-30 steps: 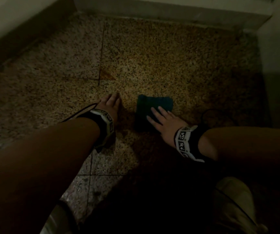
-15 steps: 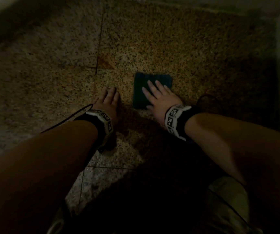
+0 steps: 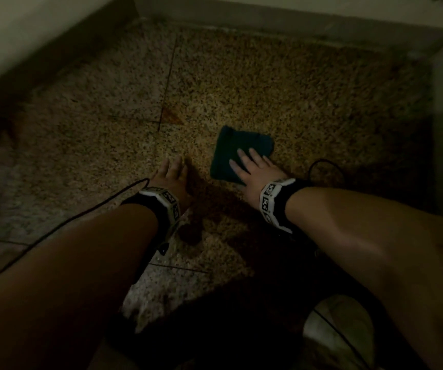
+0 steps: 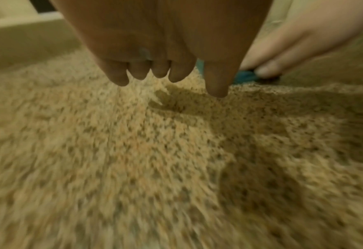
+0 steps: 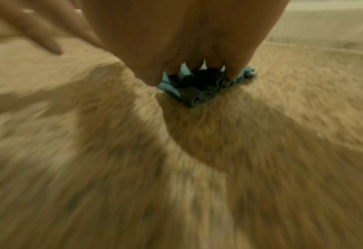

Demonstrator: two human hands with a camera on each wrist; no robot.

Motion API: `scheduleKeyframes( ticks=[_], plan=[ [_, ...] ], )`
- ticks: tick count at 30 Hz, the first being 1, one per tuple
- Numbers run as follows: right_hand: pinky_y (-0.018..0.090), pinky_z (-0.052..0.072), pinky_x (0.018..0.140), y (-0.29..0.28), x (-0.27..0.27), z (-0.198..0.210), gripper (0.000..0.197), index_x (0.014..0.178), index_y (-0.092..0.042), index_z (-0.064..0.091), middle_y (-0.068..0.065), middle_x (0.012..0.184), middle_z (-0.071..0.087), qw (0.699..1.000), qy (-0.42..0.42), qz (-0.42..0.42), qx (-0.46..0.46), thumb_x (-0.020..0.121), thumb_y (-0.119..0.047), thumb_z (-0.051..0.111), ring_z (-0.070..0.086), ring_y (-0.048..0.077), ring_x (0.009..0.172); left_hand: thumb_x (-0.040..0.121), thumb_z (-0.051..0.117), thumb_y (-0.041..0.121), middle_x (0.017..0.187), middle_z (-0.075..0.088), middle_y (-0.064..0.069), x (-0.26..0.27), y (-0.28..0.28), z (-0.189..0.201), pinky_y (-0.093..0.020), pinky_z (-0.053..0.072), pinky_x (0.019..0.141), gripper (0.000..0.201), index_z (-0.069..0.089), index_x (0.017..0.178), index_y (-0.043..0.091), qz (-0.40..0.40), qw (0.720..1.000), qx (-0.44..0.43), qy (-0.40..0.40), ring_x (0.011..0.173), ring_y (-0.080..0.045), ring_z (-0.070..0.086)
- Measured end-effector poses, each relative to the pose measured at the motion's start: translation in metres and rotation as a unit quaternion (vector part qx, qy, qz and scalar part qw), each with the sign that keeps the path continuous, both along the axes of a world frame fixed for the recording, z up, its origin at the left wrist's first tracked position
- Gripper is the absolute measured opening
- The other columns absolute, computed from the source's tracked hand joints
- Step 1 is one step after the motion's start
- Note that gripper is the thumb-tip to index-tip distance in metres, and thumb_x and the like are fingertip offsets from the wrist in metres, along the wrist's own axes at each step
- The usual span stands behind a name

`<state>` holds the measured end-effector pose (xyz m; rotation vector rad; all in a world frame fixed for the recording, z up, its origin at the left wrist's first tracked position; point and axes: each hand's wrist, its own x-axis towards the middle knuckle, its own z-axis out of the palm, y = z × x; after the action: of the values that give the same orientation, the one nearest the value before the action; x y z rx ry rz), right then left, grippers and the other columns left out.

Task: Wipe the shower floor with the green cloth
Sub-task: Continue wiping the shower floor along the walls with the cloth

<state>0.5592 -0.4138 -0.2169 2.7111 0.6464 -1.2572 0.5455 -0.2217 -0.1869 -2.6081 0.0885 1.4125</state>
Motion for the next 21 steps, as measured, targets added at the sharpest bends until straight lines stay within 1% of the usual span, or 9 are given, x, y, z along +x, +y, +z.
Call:
scheduleKeyframes(
  ticks=[3,5,6,9,11,13,16,19,21],
  plan=[
    [0.039,-0.004,0.117,-0.007,-0.022,-0.001,0.063,0.150,-0.026,-0.014,0.001,0.155,-0.027,1.000,0.005,0.009,-0.007,0.103,-0.034,0.028,-0.020,0.026,0.144,0.098,0.041,0.045,0.155,-0.025,-0.004,0.004,-0.003,-0.004,-0.040,0.002,0.117,0.082,-0.015,0.150,0.015,-0.025,1.000,0.005,-0.009,0.144,-0.027,-0.017],
    [0.040,-0.004,0.117,-0.013,-0.037,0.001,0.075,0.149,-0.025,-0.017,0.003,0.154,-0.030,0.999,0.026,0.020,-0.020,0.100,-0.020,0.039,-0.022,0.027,0.143,0.096,0.042,0.050,0.155,-0.025,-0.005,0.007,-0.003,-0.008,-0.040,0.001,0.118,0.087,-0.015,0.150,0.014,-0.044,0.999,0.009,-0.010,0.144,-0.027,-0.016],
    [0.040,-0.004,0.117,-0.015,-0.043,0.002,0.078,0.149,-0.024,-0.018,0.004,0.154,-0.030,0.999,0.031,0.020,-0.023,0.099,-0.018,0.041,-0.022,0.028,0.143,0.095,0.041,0.053,0.155,-0.025,-0.005,0.009,-0.003,-0.010,-0.041,0.001,0.117,0.087,-0.015,0.149,0.014,-0.043,0.999,0.008,-0.008,0.144,-0.028,-0.015],
    [0.039,-0.007,0.116,-0.012,-0.056,0.002,0.076,0.149,-0.024,-0.019,0.003,0.155,-0.027,0.999,0.027,-0.025,-0.007,0.100,-0.030,0.039,-0.021,0.028,0.143,0.095,0.041,0.053,0.155,-0.025,-0.003,0.018,-0.005,-0.021,-0.044,0.003,0.118,0.085,-0.014,0.150,0.018,-0.021,1.000,-0.009,-0.002,0.144,-0.028,-0.016],
    [0.038,-0.008,0.116,-0.005,-0.059,-0.005,0.073,0.148,-0.027,-0.019,0.001,0.156,-0.024,0.997,-0.001,-0.074,0.015,0.100,-0.042,0.035,-0.020,0.026,0.144,0.094,0.046,0.049,0.154,-0.027,0.000,0.024,-0.007,-0.027,-0.046,0.004,0.118,0.087,-0.016,0.150,0.023,-0.012,0.999,-0.029,-0.007,0.144,-0.028,-0.016],
    [0.038,-0.009,0.116,0.003,-0.058,-0.013,0.068,0.148,-0.032,-0.017,0.001,0.156,-0.025,0.993,-0.022,-0.111,0.023,0.101,-0.046,0.029,-0.020,0.027,0.144,0.093,0.051,0.047,0.154,-0.028,0.000,0.030,-0.008,-0.031,-0.046,0.004,0.118,0.092,-0.017,0.149,0.025,-0.023,0.999,-0.038,-0.015,0.144,-0.028,-0.016],
    [0.041,-0.010,0.116,0.012,-0.050,-0.018,0.065,0.148,-0.035,-0.016,0.000,0.155,-0.027,0.991,-0.031,-0.128,0.003,0.101,-0.045,0.028,-0.022,0.028,0.143,0.090,0.056,0.049,0.154,-0.028,0.000,0.040,-0.009,-0.033,-0.047,0.004,0.118,0.097,-0.018,0.149,0.026,-0.045,0.998,-0.039,-0.020,0.144,-0.029,-0.017],
    [0.042,-0.007,0.118,0.011,-0.026,-0.019,0.067,0.147,-0.036,-0.019,0.000,0.154,-0.030,0.992,-0.027,-0.122,-0.018,0.103,-0.034,0.031,-0.022,0.029,0.143,0.091,0.051,0.053,0.154,-0.028,-0.001,0.043,-0.013,-0.032,-0.047,0.003,0.118,0.094,-0.018,0.149,0.026,-0.046,0.998,-0.039,-0.010,0.143,-0.029,-0.018],
    [0.041,-0.005,0.118,0.013,-0.006,-0.019,0.062,0.147,-0.036,-0.018,-0.001,0.154,-0.028,0.990,-0.036,-0.131,-0.020,0.103,-0.037,0.026,-0.020,0.028,0.143,0.091,0.050,0.053,0.153,-0.030,-0.001,0.042,-0.011,-0.032,-0.046,0.001,0.116,0.093,-0.019,0.148,0.028,-0.037,0.999,-0.037,-0.010,0.143,-0.030,-0.019]
  ],
)
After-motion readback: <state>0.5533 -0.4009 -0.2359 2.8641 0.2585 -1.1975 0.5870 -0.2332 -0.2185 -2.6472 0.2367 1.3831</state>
